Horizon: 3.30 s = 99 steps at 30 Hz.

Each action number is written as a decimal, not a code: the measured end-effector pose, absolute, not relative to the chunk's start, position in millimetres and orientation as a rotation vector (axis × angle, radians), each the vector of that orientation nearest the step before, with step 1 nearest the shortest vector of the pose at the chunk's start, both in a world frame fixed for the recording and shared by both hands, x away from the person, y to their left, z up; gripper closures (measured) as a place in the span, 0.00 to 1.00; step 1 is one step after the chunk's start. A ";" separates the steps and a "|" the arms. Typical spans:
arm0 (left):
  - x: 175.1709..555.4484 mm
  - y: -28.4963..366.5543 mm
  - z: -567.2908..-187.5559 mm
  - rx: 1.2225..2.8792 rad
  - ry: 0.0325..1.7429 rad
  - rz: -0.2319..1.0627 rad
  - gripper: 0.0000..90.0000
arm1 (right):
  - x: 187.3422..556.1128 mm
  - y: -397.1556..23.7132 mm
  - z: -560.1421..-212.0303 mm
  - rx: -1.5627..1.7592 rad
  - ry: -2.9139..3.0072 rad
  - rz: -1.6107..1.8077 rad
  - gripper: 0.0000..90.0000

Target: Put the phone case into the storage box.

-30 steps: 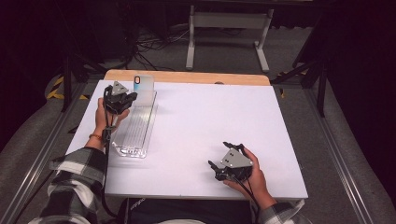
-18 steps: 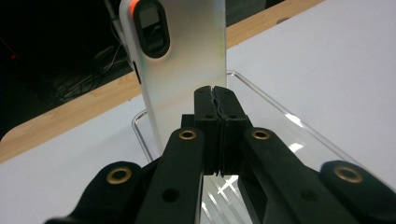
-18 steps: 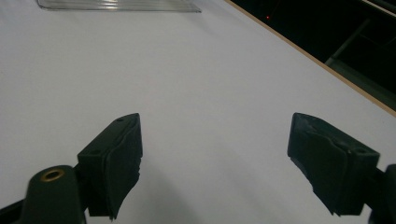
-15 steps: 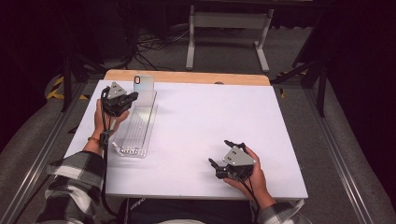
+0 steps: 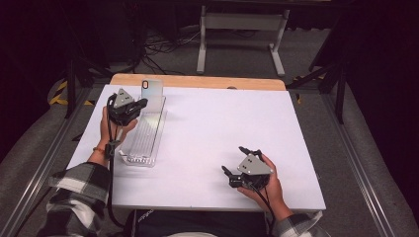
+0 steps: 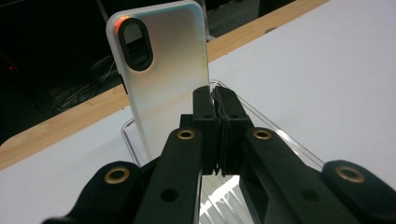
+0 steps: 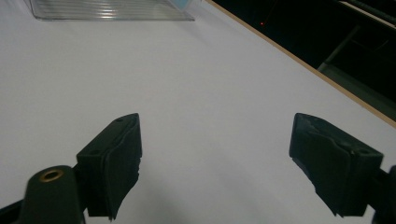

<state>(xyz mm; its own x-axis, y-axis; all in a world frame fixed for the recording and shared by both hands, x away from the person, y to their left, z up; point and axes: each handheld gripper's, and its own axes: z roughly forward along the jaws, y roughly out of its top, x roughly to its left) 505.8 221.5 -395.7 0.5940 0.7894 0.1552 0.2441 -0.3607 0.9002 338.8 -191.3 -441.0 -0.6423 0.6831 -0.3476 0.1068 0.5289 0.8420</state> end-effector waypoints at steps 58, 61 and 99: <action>478.4 221.8 -387.6 1.803 0.714 0.702 0.63 | 346.6 -195.1 -431.2 0.672 2.054 1.140 0.20; 478.5 223.3 -389.2 1.807 0.728 0.695 0.59 | 346.4 -195.8 -431.8 0.672 2.054 1.138 0.20; 471.5 222.6 -394.8 1.803 0.731 0.699 0.14 | 345.5 -199.6 -432.4 0.678 2.054 1.135 0.20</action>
